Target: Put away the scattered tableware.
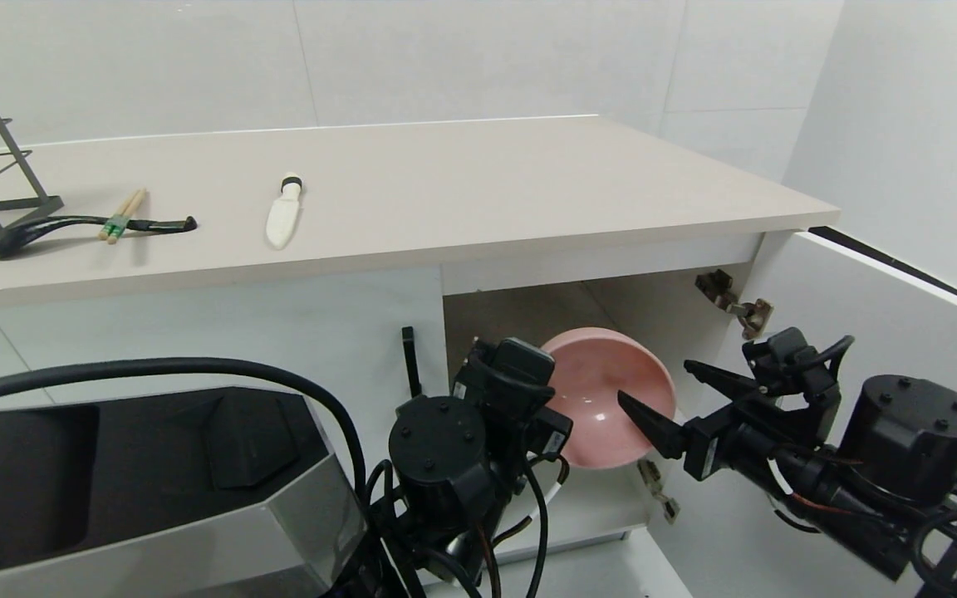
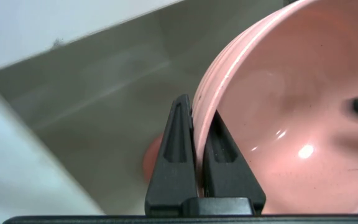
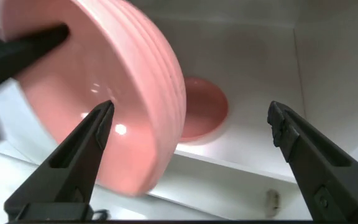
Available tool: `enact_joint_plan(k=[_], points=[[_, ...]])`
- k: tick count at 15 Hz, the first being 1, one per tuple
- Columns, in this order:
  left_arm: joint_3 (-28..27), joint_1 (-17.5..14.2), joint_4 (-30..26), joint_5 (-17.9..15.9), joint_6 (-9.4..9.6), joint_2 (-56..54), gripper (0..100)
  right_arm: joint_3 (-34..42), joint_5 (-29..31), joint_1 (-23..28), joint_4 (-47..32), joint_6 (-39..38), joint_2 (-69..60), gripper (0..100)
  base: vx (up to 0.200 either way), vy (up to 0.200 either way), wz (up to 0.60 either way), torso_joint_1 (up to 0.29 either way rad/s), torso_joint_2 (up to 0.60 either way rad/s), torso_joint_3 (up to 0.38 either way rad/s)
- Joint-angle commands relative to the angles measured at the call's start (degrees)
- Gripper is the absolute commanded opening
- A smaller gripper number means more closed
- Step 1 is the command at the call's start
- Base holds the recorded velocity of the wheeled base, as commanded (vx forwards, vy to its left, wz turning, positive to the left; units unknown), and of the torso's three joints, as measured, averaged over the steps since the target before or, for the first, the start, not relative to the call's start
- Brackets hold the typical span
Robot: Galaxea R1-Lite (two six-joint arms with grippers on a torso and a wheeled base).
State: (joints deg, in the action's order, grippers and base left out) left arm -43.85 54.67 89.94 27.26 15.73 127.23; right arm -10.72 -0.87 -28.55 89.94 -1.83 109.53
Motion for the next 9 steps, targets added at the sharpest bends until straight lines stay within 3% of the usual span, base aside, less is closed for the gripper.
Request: enact_joint_plan(k=[1,6,7,9], points=[[0.08,-0.01,0.06,-0.28,0.27,-0.58,0,-1.06,-0.01,0.25,0.06,0.69,2.09,100,0.000,0.000,0.00,0.000,0.00,0.000],[0.08,-0.45,0.06,-0.28,0.27,-0.49,0,-2.38,-0.01,0.07,0.06,1.04,1.82,100,0.000,0.000,0.00,0.000,0.00,0.000],[0.08,-0.53,0.06,-0.28,0.27,-0.49,0,-2.38,-0.01,0.07,0.06,1.21,1.82,0,0.000,0.000,0.00,0.000,0.00,0.000],[0.08,-0.62,0.06,-0.28,0.27,-0.49,0,-1.94,-0.01,-0.37,0.06,1.30,1.56,0,0.000,0.000,0.00,0.000,0.00,0.000]])
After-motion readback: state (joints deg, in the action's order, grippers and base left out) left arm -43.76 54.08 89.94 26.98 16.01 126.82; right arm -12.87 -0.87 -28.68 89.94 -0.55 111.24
